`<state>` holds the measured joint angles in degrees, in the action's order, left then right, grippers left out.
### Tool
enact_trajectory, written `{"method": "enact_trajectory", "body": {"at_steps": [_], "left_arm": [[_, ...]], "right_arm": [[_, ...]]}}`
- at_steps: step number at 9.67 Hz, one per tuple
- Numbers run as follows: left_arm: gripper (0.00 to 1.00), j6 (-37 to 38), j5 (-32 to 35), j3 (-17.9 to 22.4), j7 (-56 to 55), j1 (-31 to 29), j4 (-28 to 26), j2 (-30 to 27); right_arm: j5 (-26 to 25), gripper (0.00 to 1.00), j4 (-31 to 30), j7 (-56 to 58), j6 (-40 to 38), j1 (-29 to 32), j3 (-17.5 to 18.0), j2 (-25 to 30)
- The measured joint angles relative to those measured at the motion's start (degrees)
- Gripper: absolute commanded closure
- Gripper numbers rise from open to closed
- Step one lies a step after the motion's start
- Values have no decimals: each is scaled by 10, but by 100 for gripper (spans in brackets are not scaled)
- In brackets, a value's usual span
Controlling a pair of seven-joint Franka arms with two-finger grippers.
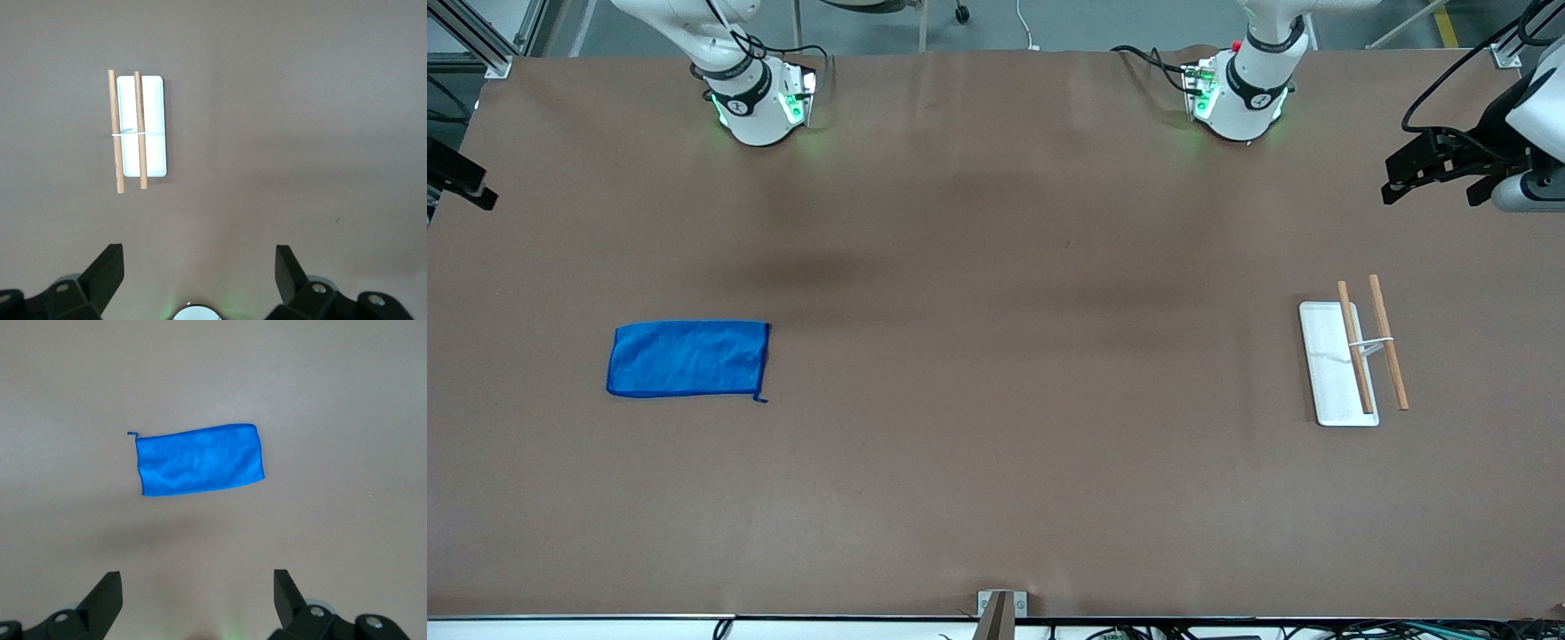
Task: Right arm passes towel to left arm to hang
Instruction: 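Reach the right gripper down to the blue towel's edge and grasp it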
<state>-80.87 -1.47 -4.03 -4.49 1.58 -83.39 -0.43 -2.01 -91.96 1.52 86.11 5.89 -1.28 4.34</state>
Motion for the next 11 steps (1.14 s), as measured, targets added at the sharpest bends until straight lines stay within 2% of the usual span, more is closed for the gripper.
{"method": "enact_trajectory", "body": {"at_steps": [2, 6, 11], "left_arm": [[0, 0, 0, 0, 0, 0, 0, 0], [0, 0, 0, 0, 0, 0, -1, 1], [0, -1, 0, 0, 0, 0, -1, 2]], "right_arm": [[1, 0, -57, 0, 65, -2, 1, -17], [1, 0, -244, 3, 303, -2, 0, -65], [-2, 0, -347, 22, 614, 2, -3, -224]]}}
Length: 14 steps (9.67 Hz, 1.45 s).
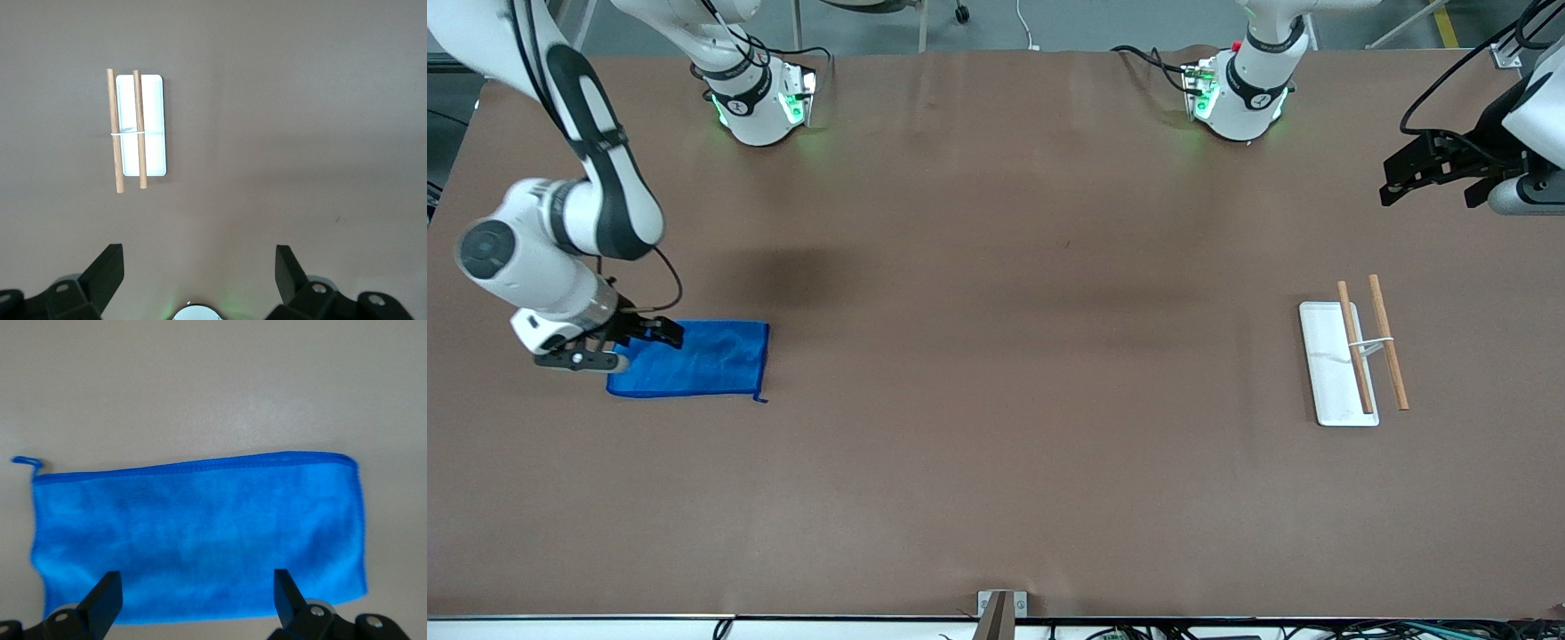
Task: Right arm passes towel to left arm to hang
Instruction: 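Reach the right gripper down to the blue towel's edge and grasp it, then lift the blue towel with the right gripper toward the table middle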
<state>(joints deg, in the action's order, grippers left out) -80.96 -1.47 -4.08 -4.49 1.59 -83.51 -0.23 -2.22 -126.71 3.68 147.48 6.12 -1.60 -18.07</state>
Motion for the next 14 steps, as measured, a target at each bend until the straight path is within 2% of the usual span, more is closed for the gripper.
{"method": "enact_trajectory", "body": {"at_steps": [2, 4, 5, 6, 7, 8, 11, 14], "left_arm": [[0, -3, 0, 0, 0, 0, 0, 0], [0, -3, 0, 0, 0, 0, 0, 1], [0, -3, 0, 0, 0, 0, 0, 1], [0, -3, 0, 0, 0, 0, 0, 1], [0, -3, 0, 0, 0, 0, -1, 2], [0, -3, 0, 0, 0, 0, -1, 2], [0, -3, 0, 0, 0, 0, -2, 2], [0, -3, 0, 0, 0, 0, -3, 2]], "right_arm": [[0, 2, -4, 23, 75, 11, -3, -57], [0, 15, -4, 27, 90, 13, -3, -81], [0, 47, -4, 28, 90, 13, -2, -85], [0, 84, -4, 28, 89, 13, -1, -88], [0, 96, -3, 28, 88, 13, -1, -86], [0, 100, -1, 27, 84, 13, -1, -85], [0, 100, 13, 9, 34, 12, 0, -83], [0, 100, 98, 1, -150, 3, 4, -62]]}}
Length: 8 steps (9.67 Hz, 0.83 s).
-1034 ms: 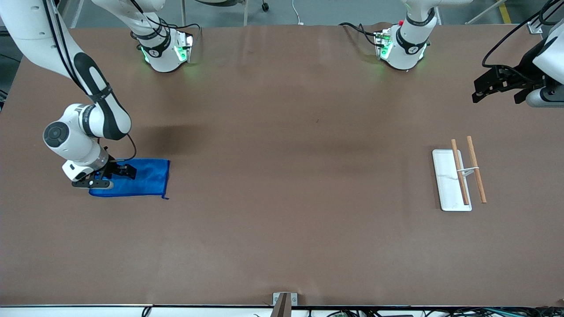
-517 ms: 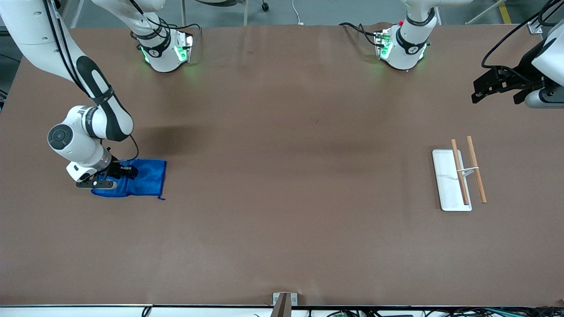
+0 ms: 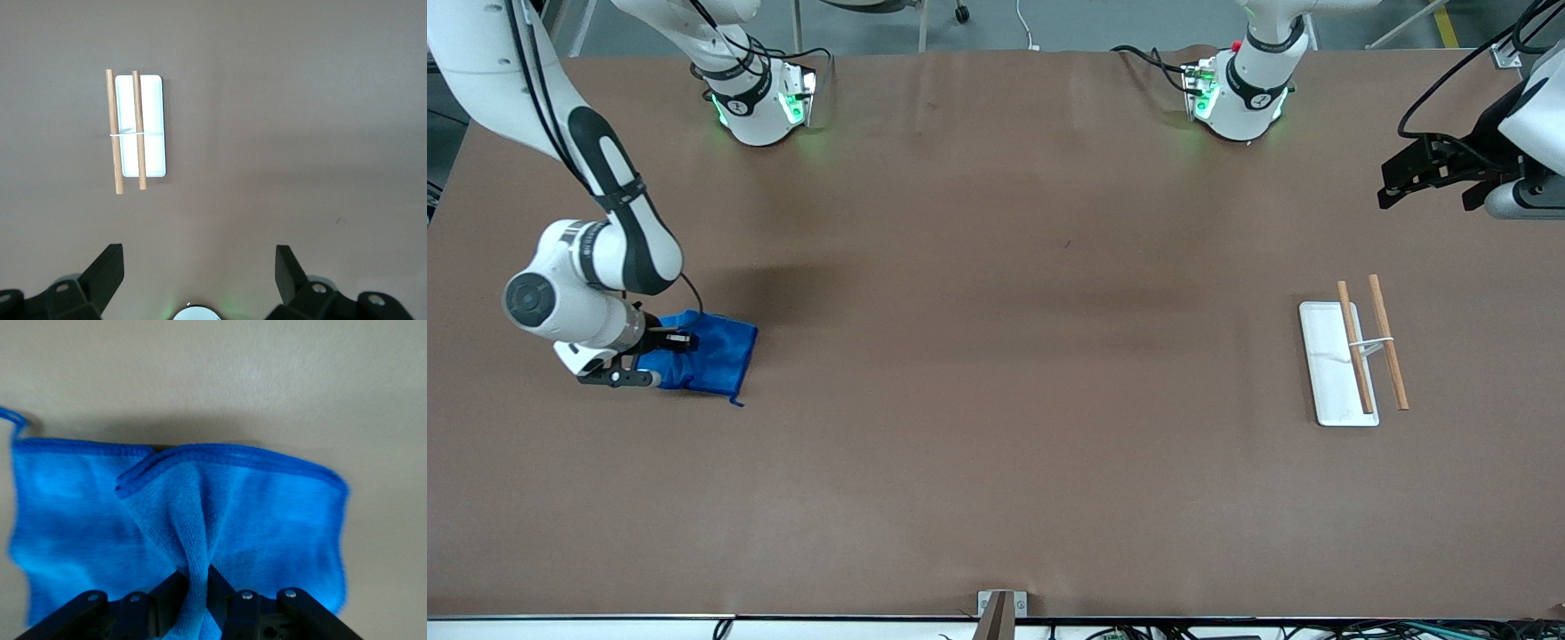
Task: Right arm passes towel to left arm to hang
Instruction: 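Lift the blue towel with the right gripper toward the table middle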
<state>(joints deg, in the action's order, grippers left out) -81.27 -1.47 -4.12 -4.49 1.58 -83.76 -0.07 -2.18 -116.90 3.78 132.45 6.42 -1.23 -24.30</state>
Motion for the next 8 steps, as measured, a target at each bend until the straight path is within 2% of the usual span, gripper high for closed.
{"method": "enact_trajectory", "body": {"at_steps": [2, 3, 5, 6, 8], "left_arm": [[0, 0, 0, 0, 0, 0, 0, 0], [0, 0, 0, 0, 0, 0, 0, 0], [0, 0, 0, 0, 0, 0, -1, 0], [0, 0, -1, -1, 0, 0, -2, 0], [0, 0, -26, -1, 0, 0, -7, 0]], "right_arm": [[1, 100, 51, 0, -83, -10, 4, 20], [2, 100, 64, 0, -100, -18, 12, 32], [18, 100, 70, -19, -113, -31, 54, 62], [56, 100, 70, -25, -122, -34, 79, 76], [178, 100, 70, -25, -127, -38, 126, 100]]}}
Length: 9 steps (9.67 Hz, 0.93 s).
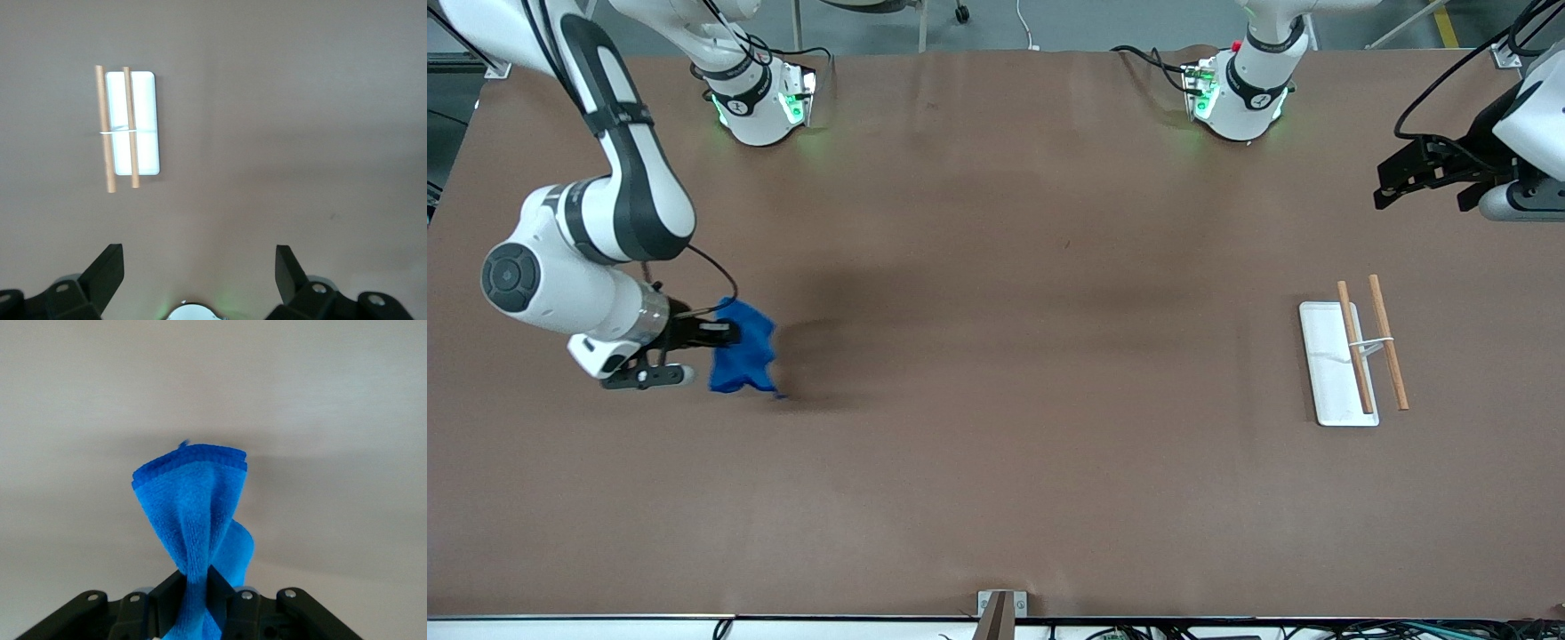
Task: Right arm passes towel to left arm to hang
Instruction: 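Lift the blue towel with the right gripper toward the table middle, then hold the towel up with the right gripper while the left gripper approaches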
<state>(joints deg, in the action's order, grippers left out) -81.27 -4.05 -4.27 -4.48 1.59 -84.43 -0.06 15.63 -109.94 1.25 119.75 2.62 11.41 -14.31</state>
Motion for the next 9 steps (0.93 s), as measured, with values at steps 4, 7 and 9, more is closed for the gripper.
{"method": "enact_trajectory", "body": {"at_steps": [4, 7, 9], "left_arm": [[0, 0, -152, 3, 33, -2, -33, 1], [0, -7, -288, 8, 89, -11, -109, 3], [0, -46, -385, 10, 99, -13, -163, 1]], "right_arm": [[254, 100, 36, -1, 0, -9, 119, 15], [428, 100, 77, -1, 10, -62, 146, 17], [527, 100, 90, 0, 50, -102, 149, 17]]}}
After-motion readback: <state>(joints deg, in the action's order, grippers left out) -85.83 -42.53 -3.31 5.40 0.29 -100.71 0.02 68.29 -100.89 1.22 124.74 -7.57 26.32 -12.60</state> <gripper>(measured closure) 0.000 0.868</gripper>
